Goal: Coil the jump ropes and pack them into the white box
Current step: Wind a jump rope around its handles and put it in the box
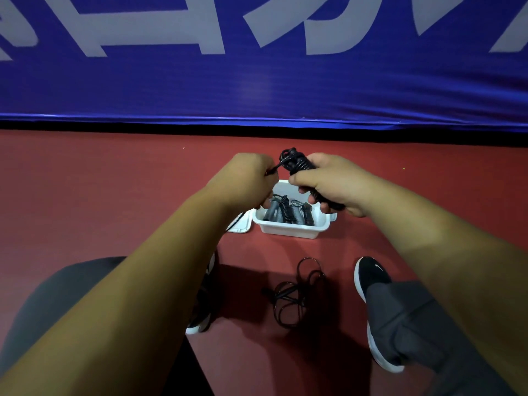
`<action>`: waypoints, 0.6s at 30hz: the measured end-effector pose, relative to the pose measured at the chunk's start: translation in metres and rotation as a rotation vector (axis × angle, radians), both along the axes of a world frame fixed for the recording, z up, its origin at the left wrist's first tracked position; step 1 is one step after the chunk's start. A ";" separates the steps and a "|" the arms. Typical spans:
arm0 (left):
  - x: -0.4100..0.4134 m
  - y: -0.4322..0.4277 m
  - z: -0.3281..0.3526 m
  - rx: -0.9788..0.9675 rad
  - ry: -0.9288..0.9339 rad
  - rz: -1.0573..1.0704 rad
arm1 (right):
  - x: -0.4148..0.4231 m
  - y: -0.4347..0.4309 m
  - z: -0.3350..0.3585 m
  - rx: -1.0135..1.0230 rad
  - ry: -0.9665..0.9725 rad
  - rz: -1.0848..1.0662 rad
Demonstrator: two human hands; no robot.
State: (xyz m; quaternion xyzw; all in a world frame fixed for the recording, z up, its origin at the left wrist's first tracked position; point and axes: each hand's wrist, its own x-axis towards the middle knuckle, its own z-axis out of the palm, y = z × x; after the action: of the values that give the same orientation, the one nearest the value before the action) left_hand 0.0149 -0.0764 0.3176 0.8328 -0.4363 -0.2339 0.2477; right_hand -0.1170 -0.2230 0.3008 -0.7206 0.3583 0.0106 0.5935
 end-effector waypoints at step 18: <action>0.011 0.004 0.016 -0.092 0.245 -0.049 | -0.010 -0.006 0.022 0.206 -0.140 0.010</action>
State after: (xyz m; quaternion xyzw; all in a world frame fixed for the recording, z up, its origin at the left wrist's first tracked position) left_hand 0.0261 -0.0722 0.3333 0.7747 -0.4333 -0.3197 0.3314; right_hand -0.1270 -0.2289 0.3231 -0.6566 0.3092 0.0000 0.6880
